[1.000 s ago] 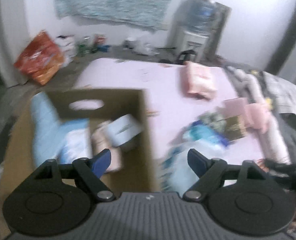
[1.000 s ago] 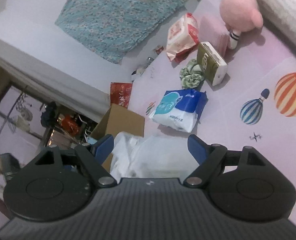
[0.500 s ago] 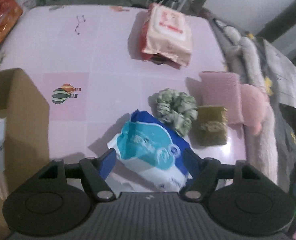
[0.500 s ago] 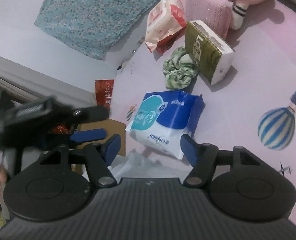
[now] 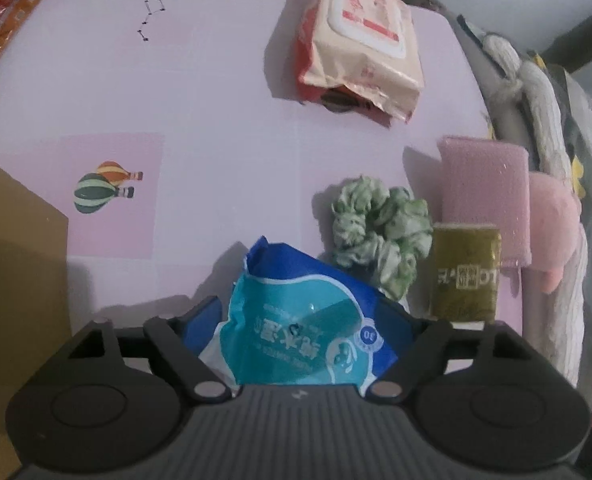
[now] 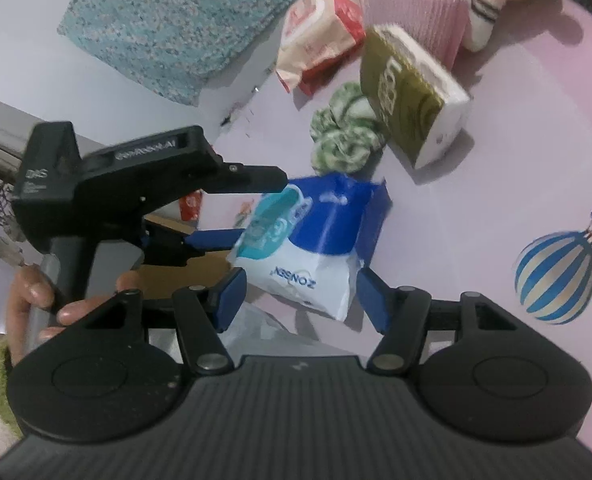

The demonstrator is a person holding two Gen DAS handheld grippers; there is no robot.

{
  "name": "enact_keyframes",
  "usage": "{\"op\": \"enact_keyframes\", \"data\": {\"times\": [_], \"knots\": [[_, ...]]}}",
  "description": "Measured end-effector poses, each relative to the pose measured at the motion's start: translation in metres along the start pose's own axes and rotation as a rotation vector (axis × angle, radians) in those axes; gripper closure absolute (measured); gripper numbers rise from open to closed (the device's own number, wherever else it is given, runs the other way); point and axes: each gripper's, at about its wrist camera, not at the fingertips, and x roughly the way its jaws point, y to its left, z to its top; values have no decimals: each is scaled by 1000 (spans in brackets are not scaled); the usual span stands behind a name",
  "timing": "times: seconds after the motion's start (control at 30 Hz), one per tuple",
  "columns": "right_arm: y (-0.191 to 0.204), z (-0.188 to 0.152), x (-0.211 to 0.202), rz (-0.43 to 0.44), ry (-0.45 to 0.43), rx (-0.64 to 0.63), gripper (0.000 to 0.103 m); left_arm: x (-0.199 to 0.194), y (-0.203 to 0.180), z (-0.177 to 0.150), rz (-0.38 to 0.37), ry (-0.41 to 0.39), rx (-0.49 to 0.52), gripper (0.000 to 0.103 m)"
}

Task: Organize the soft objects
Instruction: 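Grasp the blue-white wet wipes pack with the left tool while the right tool grasps it too, then carry the wet wipes pack with both tools into the cardboard box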

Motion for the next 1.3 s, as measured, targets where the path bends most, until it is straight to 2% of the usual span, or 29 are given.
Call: {"op": "enact_keyframes", "data": {"times": [0.17,0.33,0.57,0.97,1.13,1.3], "knots": [[-5,-2,7,-3,-16,4,54,-7,-8,-8,48,8,73,37],[-2,-1,3,-11,-53,-32,59,-12,-15,-17,73,9,107,42],[10,2,-16,12,-91,-57,61,-41,-24,-27,37,-36,121,43],[72,-12,-99,81,-232,-184,61,-149,-42,-70,-48,-248,173,43],[108,-30,-130,126,-265,-265,62,-197,-26,-103,-85,-335,146,43],[148,-52,-139,173,-238,-345,62,-237,11,-137,-105,-405,73,43]]}}
